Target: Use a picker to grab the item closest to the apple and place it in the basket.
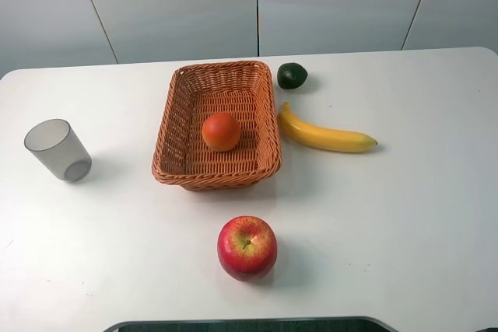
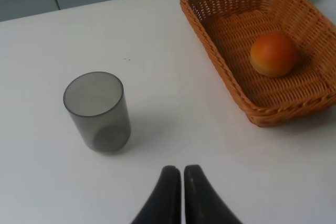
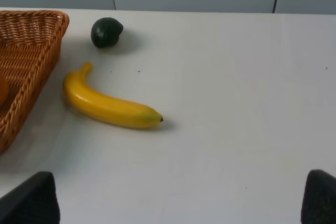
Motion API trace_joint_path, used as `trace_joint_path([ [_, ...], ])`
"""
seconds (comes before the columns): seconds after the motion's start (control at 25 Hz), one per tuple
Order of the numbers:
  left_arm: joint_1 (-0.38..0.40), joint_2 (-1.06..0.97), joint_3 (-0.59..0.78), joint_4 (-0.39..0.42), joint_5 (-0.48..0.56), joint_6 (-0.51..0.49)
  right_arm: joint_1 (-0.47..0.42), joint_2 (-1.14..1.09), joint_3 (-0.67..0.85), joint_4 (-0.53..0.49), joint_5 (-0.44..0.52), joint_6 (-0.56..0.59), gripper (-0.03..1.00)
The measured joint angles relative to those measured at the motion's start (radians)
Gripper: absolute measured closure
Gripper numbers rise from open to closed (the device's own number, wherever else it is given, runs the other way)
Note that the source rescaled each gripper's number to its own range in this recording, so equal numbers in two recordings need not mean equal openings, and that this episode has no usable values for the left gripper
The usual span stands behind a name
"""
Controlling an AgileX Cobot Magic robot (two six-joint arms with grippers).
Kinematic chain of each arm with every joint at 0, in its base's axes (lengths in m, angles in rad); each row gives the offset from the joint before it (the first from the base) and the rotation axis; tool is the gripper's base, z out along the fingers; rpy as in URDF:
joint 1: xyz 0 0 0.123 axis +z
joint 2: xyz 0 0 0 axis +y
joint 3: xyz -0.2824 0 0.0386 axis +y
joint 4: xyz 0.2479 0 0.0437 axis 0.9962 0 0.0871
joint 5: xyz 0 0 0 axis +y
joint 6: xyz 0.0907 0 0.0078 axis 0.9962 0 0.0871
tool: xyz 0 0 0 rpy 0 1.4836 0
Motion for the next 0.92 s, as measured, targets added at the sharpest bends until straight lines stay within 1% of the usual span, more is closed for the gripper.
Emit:
trace_joint_path([
  [0.92,0.000,0.000,0.000,0.000,0.000,0.002,0.000,0.000,0.000,-0.005,0.000,0.000,-0.03],
])
